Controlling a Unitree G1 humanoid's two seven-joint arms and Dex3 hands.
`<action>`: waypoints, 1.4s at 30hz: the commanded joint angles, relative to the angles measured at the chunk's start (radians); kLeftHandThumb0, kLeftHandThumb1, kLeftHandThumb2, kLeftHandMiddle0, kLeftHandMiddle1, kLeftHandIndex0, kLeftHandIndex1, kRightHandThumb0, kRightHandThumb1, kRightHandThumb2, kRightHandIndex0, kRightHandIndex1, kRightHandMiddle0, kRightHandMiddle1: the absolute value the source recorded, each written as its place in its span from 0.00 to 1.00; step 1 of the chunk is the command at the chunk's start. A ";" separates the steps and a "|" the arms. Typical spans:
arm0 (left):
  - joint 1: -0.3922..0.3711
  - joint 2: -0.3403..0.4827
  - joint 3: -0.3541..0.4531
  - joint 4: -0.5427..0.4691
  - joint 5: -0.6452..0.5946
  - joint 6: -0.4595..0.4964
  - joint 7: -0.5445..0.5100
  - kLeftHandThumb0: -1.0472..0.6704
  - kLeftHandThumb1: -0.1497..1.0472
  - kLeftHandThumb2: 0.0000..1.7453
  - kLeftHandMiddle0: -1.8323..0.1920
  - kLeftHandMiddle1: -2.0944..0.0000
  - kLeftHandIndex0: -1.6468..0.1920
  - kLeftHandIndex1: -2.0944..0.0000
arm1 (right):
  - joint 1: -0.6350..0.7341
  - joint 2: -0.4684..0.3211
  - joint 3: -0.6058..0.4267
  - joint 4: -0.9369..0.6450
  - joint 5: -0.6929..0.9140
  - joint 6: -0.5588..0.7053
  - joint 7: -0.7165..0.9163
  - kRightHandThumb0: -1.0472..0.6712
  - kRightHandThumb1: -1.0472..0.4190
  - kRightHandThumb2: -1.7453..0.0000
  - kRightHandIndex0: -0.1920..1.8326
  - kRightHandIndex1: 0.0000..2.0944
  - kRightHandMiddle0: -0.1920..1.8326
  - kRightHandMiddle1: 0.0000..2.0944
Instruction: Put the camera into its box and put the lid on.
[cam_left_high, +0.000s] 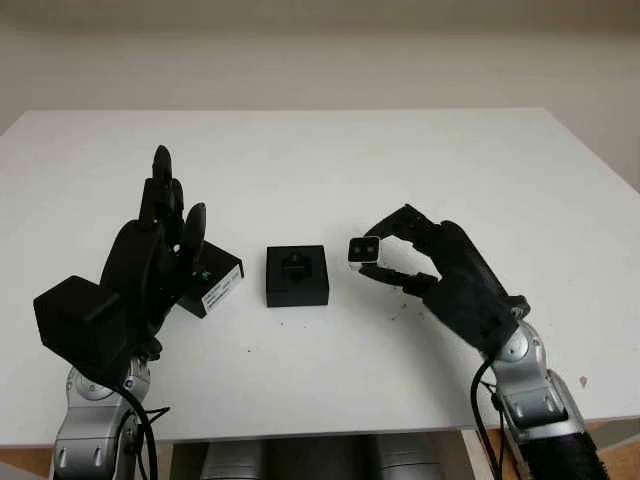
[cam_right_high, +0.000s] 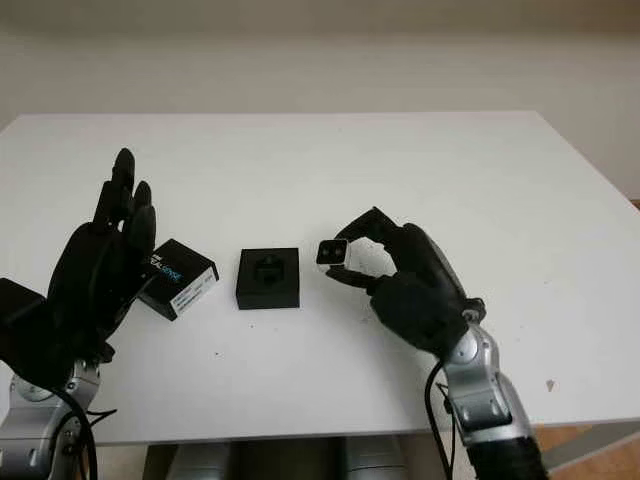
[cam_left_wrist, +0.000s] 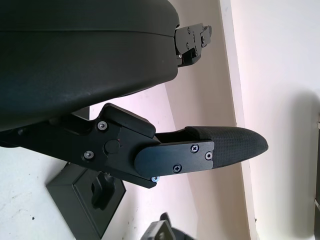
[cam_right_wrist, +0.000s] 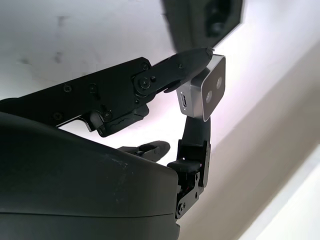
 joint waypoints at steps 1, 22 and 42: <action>0.008 0.007 0.006 -0.024 -0.002 0.004 0.001 0.13 1.00 0.31 1.00 1.00 1.00 1.00 | -0.061 0.008 -0.008 0.050 0.042 -0.041 0.020 0.32 0.00 0.93 0.26 0.00 0.31 0.70; 0.015 -0.004 0.002 -0.020 0.007 -0.010 0.015 0.13 1.00 0.31 1.00 1.00 1.00 1.00 | -0.321 0.105 0.088 0.526 0.093 -0.290 0.107 0.28 0.00 0.92 0.13 0.01 0.31 0.67; 0.020 -0.007 0.006 -0.020 0.005 -0.020 0.025 0.13 1.00 0.30 1.00 1.00 1.00 1.00 | -0.350 0.196 0.110 0.724 0.076 -0.393 0.043 0.31 0.00 0.92 0.10 0.02 0.28 0.72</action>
